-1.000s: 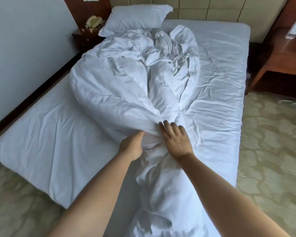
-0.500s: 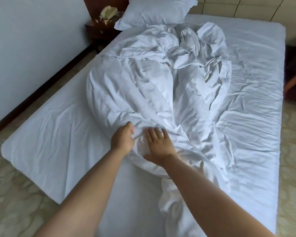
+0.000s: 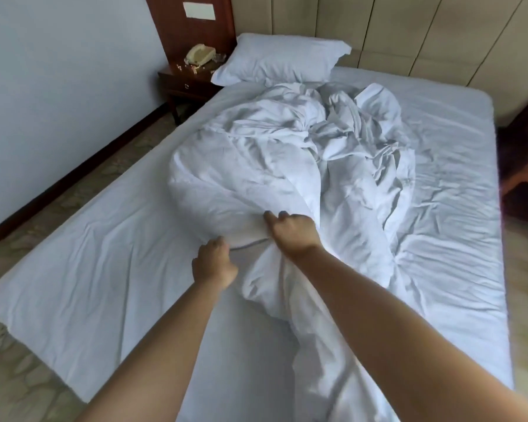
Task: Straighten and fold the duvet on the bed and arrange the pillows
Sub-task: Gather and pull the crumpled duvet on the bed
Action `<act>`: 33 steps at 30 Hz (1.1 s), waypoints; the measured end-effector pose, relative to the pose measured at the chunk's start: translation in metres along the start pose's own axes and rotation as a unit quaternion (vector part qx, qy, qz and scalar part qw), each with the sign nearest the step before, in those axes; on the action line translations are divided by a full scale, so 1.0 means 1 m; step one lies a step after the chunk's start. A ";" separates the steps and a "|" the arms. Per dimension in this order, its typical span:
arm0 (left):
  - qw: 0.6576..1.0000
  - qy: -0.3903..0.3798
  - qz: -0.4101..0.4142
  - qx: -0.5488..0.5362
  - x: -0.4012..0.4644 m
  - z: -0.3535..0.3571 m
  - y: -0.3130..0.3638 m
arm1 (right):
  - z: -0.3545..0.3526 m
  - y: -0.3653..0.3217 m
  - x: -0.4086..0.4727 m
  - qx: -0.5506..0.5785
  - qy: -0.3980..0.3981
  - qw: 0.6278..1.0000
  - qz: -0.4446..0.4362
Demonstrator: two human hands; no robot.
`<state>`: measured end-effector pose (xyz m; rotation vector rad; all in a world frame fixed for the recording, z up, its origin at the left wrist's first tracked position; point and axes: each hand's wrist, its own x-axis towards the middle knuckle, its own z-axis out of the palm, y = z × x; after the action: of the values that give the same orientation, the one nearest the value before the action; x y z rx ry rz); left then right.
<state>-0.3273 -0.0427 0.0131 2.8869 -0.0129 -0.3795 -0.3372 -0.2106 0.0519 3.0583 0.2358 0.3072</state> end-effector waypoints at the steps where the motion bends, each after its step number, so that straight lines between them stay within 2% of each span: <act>1: 1.000 -0.015 0.014 -0.011 0.002 -0.005 0.013 | -0.017 0.020 0.001 -0.017 0.021 0.999 0.047; 4: 0.996 -0.035 0.082 -0.027 0.004 -0.016 0.065 | -0.054 0.080 -0.016 -0.012 -0.020 0.992 0.125; 8: 0.980 -0.030 0.194 0.014 -0.004 -0.017 0.145 | -0.076 0.166 -0.073 -0.038 -0.007 0.965 0.259; 11: 0.965 -0.055 0.251 0.056 -0.010 -0.001 0.185 | -0.052 0.222 -0.126 -0.022 -0.042 0.932 0.360; 12: 0.960 -0.067 0.263 0.067 -0.011 0.007 0.191 | -0.037 0.228 -0.143 -0.029 -0.028 0.927 0.373; 14: 0.953 -0.101 0.272 0.082 -0.011 0.028 0.197 | -0.003 0.223 -0.167 -0.003 -0.074 0.923 0.377; 18: 0.949 -0.150 0.248 0.124 -0.003 0.066 0.192 | 0.077 0.208 -0.172 0.019 -0.141 0.929 0.341; 21: 0.946 -0.144 0.242 0.159 0.013 0.086 0.182 | 0.086 0.195 -0.158 -0.046 -0.160 0.934 0.318; 26: 0.940 -0.163 0.251 0.163 0.040 0.113 0.168 | 0.116 0.180 -0.140 -0.054 -0.176 0.938 0.293; 28: 0.936 -0.155 0.273 0.162 0.048 0.121 0.162 | 0.126 0.173 -0.139 -0.043 -0.088 0.965 0.245; 30: 0.933 -0.143 0.295 0.152 0.057 0.128 0.158 | 0.140 0.161 -0.143 -0.027 0.057 0.993 0.104; 31: 0.931 -0.139 0.304 0.147 0.061 0.129 0.156 | 0.145 0.149 -0.147 -0.012 0.117 0.993 0.022; 32: 0.928 -0.136 0.315 0.144 0.065 0.130 0.153 | 0.148 0.136 -0.150 0.010 0.142 0.988 -0.053; 33: 0.925 -0.134 0.325 0.142 0.068 0.128 0.149 | 0.147 0.123 -0.150 0.041 0.133 0.984 -0.107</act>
<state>-0.2911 -0.2191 -0.0913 2.8407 -1.1196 -0.6682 -0.4346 -0.3622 -0.1119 3.0253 0.5994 0.7076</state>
